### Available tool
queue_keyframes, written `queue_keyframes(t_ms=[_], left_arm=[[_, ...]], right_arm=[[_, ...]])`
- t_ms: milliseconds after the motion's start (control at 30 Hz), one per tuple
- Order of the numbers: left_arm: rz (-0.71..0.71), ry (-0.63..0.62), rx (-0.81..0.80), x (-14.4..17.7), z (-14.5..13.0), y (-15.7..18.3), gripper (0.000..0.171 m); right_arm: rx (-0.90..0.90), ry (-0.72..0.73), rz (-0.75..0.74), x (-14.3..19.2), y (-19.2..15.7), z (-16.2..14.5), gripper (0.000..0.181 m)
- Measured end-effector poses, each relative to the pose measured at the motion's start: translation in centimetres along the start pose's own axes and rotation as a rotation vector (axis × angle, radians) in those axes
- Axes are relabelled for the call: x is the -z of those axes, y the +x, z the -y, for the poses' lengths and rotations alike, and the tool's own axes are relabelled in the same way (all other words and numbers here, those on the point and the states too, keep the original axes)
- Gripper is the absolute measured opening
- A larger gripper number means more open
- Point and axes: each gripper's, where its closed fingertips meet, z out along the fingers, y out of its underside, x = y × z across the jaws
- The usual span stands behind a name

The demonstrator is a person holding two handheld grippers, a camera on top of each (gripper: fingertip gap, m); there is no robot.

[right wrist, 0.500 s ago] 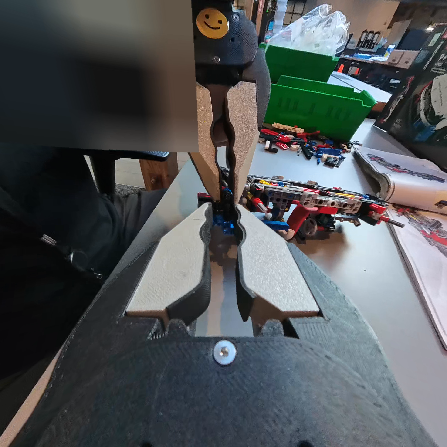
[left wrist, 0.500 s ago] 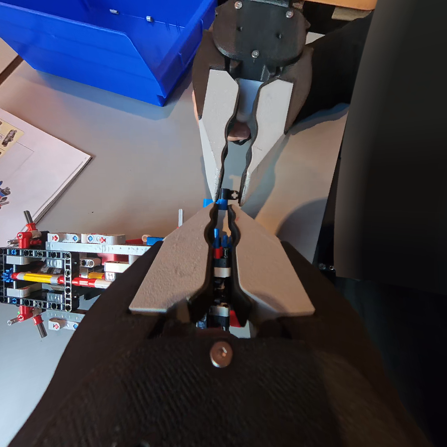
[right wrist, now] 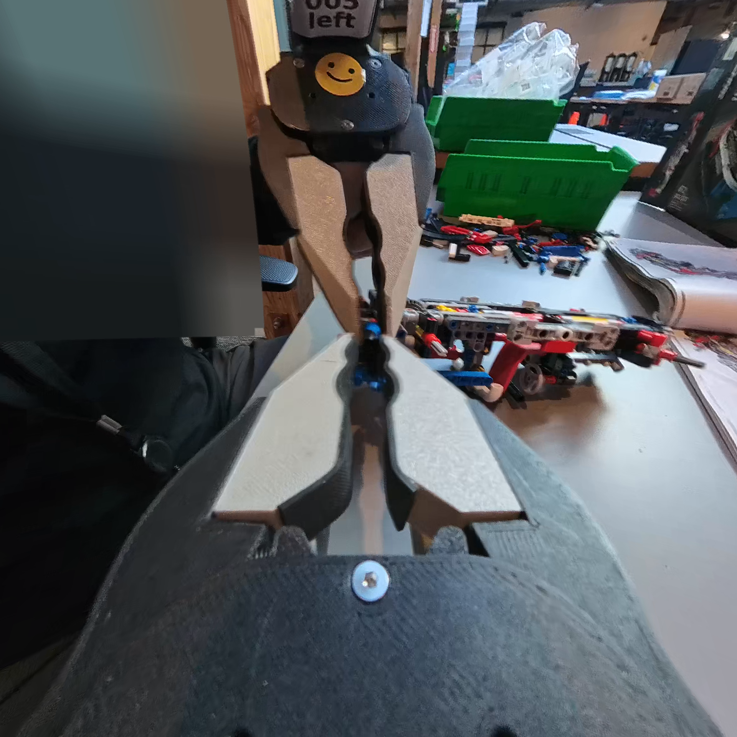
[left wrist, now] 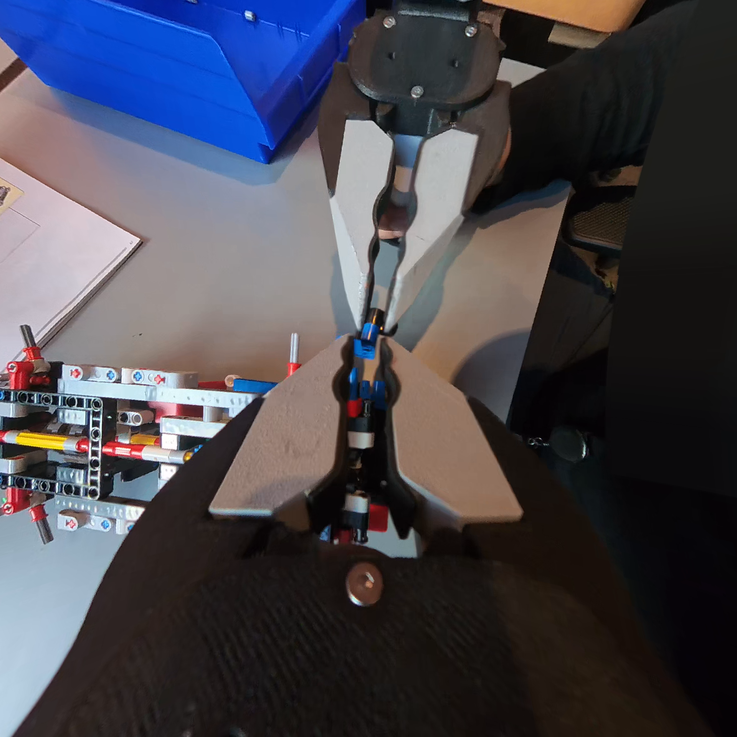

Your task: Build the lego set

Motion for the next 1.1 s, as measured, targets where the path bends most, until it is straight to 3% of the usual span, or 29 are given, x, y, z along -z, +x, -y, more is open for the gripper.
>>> queue_keyframes(t_ms=[67, 300, 600, 767, 1000, 1100], left_arm=[[0.046, -0.019, 0.004, 0.5, -0.6, -0.8, 0.022], [0.105, -0.040, 0.018, 1.9, -2.7, -1.5, 0.020], [0.068, -0.074, -0.056, 1.5, -2.5, -1.1, 0.015], [0.118, -0.051, -0.104, 1.7, -1.9, -1.4, 0.020], [0.284, -0.064, -0.284, 2.0, -1.4, -0.7, 0.003], [0.320, -0.099, -0.296, 1.8, -1.9, -0.6, 0.004]], right_arm=[[-0.030, -0.019, 0.004, -0.2, 0.1, -0.5, 0.004], [-0.076, -0.081, -0.027, -1.0, 0.8, -1.5, 0.004], [-0.157, -0.056, -0.001, -1.8, 0.5, -0.8, 0.004], [-0.229, -0.032, 0.028, -1.8, 0.4, -0.6, 0.004], [-0.298, -0.003, 0.054, -1.8, 0.4, -0.6, 0.004], [-0.305, -0.003, 0.059, -1.8, 0.4, -0.6, 0.004]])
